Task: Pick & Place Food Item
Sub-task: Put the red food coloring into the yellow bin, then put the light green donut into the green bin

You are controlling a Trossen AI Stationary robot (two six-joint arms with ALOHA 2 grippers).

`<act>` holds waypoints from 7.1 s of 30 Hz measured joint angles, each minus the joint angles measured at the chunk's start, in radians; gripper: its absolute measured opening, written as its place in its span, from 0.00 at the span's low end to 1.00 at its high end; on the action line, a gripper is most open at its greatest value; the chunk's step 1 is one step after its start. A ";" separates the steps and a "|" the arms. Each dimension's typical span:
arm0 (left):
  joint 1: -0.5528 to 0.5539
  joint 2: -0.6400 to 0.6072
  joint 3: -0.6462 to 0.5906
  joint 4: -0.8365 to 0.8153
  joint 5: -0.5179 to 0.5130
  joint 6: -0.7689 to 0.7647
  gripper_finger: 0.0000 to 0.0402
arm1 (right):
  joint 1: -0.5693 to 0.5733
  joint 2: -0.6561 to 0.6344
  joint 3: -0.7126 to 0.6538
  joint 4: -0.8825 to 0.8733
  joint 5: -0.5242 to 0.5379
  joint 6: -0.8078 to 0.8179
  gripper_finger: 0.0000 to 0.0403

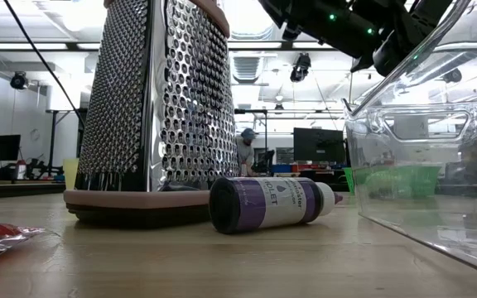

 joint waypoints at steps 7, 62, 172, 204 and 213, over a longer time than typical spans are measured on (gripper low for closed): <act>-0.001 0.000 0.000 -0.001 -0.002 0.044 0.27 | -0.009 0.000 0.000 -0.005 -0.004 0.019 0.32; 0.001 -0.052 0.021 -0.256 -0.109 0.062 0.27 | -0.019 -0.208 0.006 -0.666 0.136 0.033 0.72; 0.395 0.284 -0.309 -0.500 -0.111 -0.075 0.27 | 0.207 -0.438 -0.010 -1.341 0.260 0.113 0.61; 0.395 0.279 -0.241 -0.558 -0.113 -0.108 0.64 | 0.207 -0.438 -0.010 -1.341 0.251 0.113 0.61; 0.395 0.189 -0.204 -0.565 -0.112 -0.103 0.65 | 0.207 -0.438 -0.010 -1.341 0.251 0.113 0.61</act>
